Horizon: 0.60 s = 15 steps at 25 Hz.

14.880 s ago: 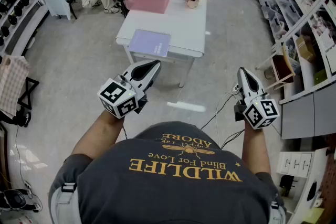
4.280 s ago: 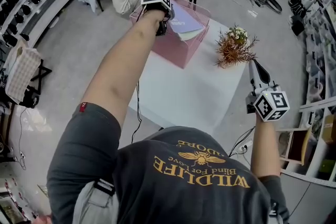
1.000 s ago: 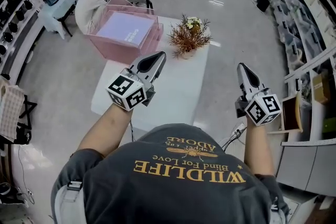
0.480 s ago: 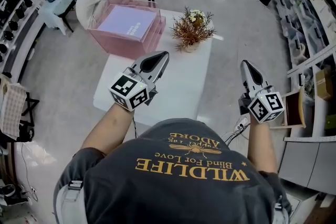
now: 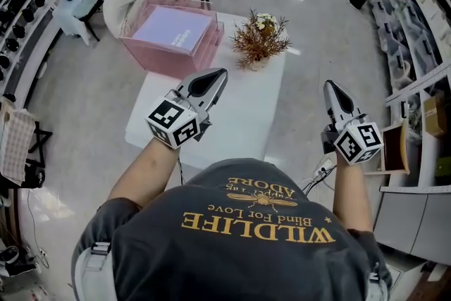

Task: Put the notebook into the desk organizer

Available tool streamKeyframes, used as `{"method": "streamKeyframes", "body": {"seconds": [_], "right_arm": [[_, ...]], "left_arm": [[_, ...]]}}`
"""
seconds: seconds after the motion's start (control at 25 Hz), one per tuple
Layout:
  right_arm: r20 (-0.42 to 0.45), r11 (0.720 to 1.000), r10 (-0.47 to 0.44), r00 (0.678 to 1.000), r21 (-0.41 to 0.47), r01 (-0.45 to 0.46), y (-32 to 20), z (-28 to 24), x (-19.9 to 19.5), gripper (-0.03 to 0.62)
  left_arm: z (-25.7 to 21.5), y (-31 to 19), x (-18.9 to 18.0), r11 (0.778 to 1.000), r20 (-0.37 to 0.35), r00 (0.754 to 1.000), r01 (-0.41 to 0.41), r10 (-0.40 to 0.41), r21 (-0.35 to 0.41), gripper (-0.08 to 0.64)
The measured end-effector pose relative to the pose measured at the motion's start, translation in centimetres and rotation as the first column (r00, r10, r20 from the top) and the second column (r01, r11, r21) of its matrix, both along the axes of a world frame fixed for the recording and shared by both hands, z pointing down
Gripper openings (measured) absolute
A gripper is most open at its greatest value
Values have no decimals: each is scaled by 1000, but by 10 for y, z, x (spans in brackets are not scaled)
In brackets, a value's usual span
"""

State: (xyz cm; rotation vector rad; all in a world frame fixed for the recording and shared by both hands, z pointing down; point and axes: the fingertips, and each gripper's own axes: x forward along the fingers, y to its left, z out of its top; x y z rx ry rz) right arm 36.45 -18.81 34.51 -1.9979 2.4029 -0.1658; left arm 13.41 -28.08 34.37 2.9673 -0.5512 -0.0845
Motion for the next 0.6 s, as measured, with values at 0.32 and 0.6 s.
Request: {"method": "streamKeyframes", "body": {"seconds": [0.32,0.6], "right_arm": [[-13,1000,-8,1000,-5,8,-2,-3,-1,-2],[-24,1000,-19,1000,-8,19,-2,-7,-4,-2]], "left_arm": [[-3,0,-2,1000,4,1000,0,0,7,0],[-6,0,-4,1000,7,1000,-1,1,12,0]]}}
